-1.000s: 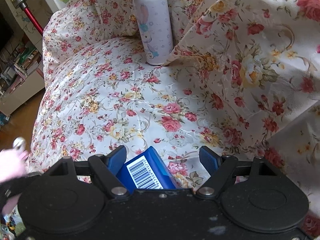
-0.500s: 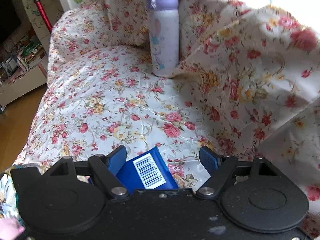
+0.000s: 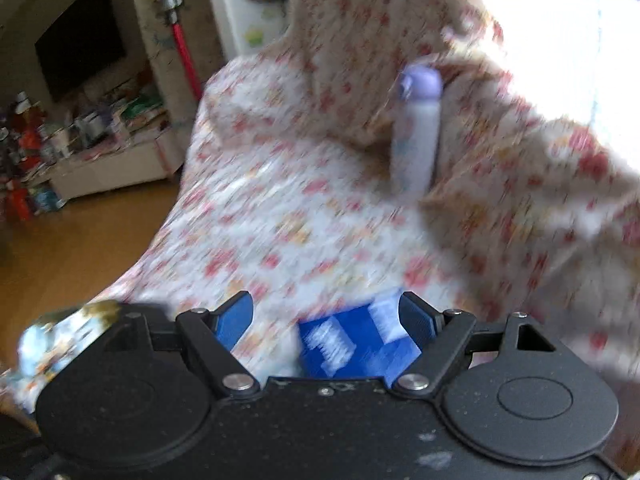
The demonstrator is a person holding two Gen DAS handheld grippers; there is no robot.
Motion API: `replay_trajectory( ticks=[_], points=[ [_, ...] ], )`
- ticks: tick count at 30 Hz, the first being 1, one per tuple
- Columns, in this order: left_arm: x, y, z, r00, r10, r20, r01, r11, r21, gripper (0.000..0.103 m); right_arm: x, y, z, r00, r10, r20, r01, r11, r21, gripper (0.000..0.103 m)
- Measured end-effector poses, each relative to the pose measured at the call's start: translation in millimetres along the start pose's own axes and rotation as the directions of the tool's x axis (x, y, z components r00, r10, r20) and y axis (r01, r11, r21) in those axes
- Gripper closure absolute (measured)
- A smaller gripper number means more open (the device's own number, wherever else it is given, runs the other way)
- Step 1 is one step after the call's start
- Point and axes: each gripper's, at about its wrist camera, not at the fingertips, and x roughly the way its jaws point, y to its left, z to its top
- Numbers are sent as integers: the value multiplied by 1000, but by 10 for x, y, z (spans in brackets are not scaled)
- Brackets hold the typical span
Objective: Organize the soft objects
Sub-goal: 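Lift the pink pouch with the left gripper while the right gripper grasps the dried-fruit sachet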
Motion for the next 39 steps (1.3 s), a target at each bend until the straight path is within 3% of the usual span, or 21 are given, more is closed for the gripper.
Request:
replay_trajectory(
  ticks=[5,8,12,16,27,35,36,37,38,39],
  points=[
    [10,55,-19,1000,-22,7,22,1000,-20,36,-6,231,-326,984,7,-179,-9,1000,-10,23],
    [-9,114,-28,999,-36,14,37,998,-49,36,-3,340,-420,972,20,-236,-30,999,-39,23],
    [7,198,-41,999,-41,7,42,996,-81,36,98,439,-431,960,-24,-279,-2,996,-91,23],
    [22,221,-32,999,-48,2,48,994,-95,36,257,476,-432,933,-29,-358,-7,995,-101,24],
    [88,229,-31,998,-59,-4,59,993,-101,30,593,739,-407,918,-156,-364,56,961,-270,25],
    [138,202,-34,998,-57,-8,56,994,-97,25,826,658,-390,876,-175,-450,66,966,-249,29],
    [140,201,-34,998,-57,-7,56,994,-98,25,841,685,-406,873,-187,-451,68,961,-267,30],
    [140,203,-34,998,-58,-6,57,993,-100,25,847,715,-429,868,-204,-453,72,954,-291,45],
    [137,208,-37,998,-61,-5,60,993,-101,25,857,733,-456,859,-228,-459,84,946,-313,54],
    [135,215,-41,998,-64,-4,63,993,-104,25,857,730,-472,857,-234,-460,87,944,-318,55]
  ],
)
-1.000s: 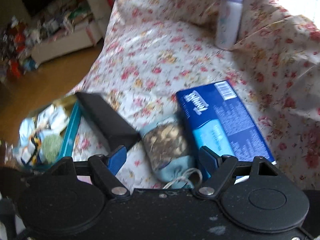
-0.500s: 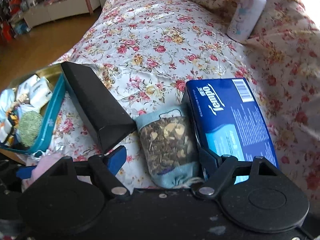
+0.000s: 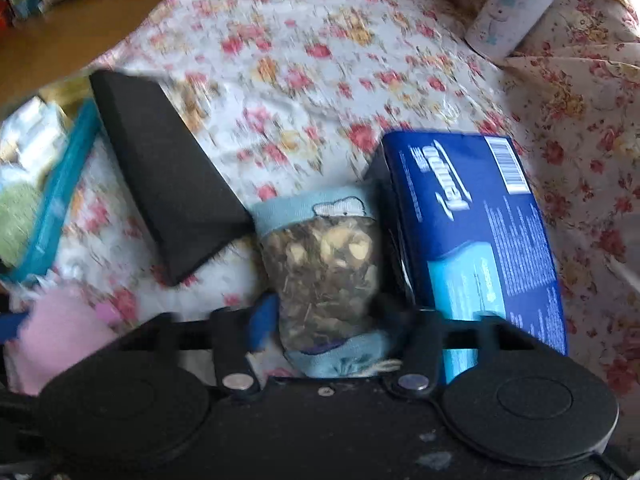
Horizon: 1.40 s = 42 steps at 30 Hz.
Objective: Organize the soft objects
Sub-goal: 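Lift the pink pouch with the left gripper while the right gripper grasps the dried-fruit sachet, then carry the pouch and sachet into the gold tin and open both grippers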
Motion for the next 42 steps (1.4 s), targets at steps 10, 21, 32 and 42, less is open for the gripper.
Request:
replay_trajectory(
  ticks=[10,21,32,42],
  points=[
    [10,-3,-8,1000,7,-1,-7,1000,1,24,-161,-178,-221,982,163,-92,-155,984,84,63],
    [56,-65,5,999,33,-6,-33,999,18,19,-15,-172,-274,989,122,-85,-114,989,97,39],
    [-111,4,-31,1000,7,28,-7,1000,-19,37,-113,-342,-335,950,310,22,-310,939,146,66],
    [-417,37,-92,997,21,68,-19,999,-38,38,-348,-345,-404,919,369,135,-383,919,93,66]
  ],
)
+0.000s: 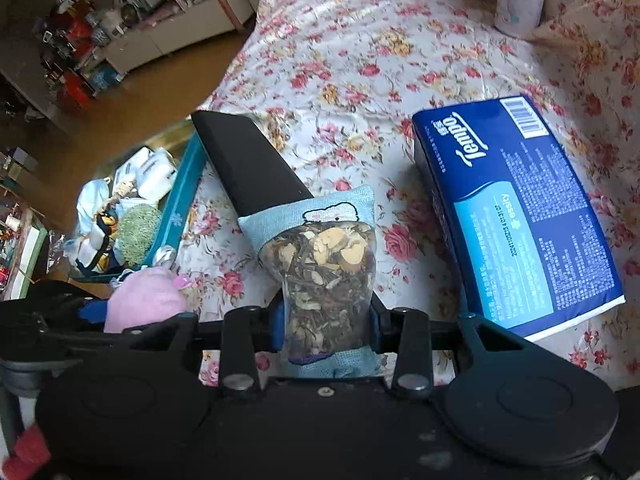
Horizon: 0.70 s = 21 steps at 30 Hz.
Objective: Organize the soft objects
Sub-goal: 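Carry the pouch and sachet into the gold tin and open both grippers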
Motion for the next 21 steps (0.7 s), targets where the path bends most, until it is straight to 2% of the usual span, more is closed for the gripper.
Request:
replay_trajectory(
  ticks=[6,15,21],
  points=[
    [-220,139,45,999,20,44,-19,999,-28,37,-144,39,-59,999,8,54,-7,1000,-19,66],
    [-461,536,233,989,106,103,-100,993,-62,37,-263,255,-144,998,-57,32,58,998,-21,66],
    [-569,916,456,978,172,122,-160,982,-104,37,-412,578,-36,997,-70,34,72,996,-45,66]
  ],
)
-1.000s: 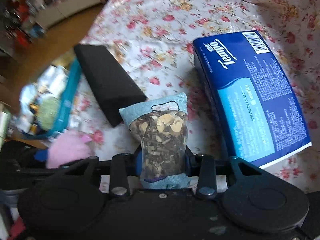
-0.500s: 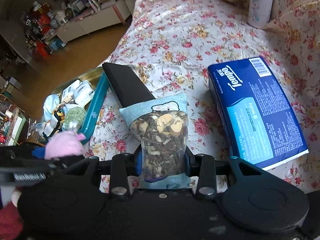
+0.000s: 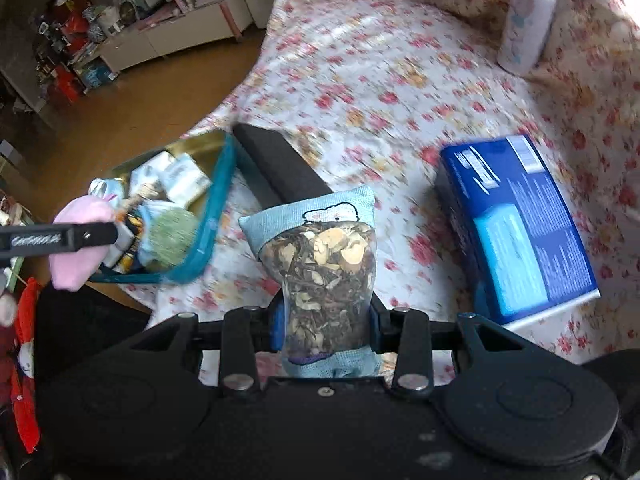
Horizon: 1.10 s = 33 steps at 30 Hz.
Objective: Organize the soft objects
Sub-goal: 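Carry the pouch and sachet into the gold tin and open both grippers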
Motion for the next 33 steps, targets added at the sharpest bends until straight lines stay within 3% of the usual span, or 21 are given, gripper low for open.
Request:
replay_trajectory(
  ticks=[8,16,28,31,33],
  points=[
    [113,396,341,996,92,21,-91,996,-14,37,-7,565,320,998,57,22,-55,995,-80,66],
    [440,659,578,991,132,-21,-132,991,-31,37,303,1070,641,997,71,0,-70,983,-169,66],
    [879,949,841,978,185,-92,-189,981,-33,41,828,1637,1036,989,125,-74,-135,979,-152,65],
    [924,976,859,980,179,-84,-182,983,-33,36,918,1733,1063,987,139,-82,-150,976,-156,62],
    [967,1002,867,980,173,-97,-178,983,-43,36,957,1776,1077,988,139,-73,-149,976,-159,51]
  ],
)
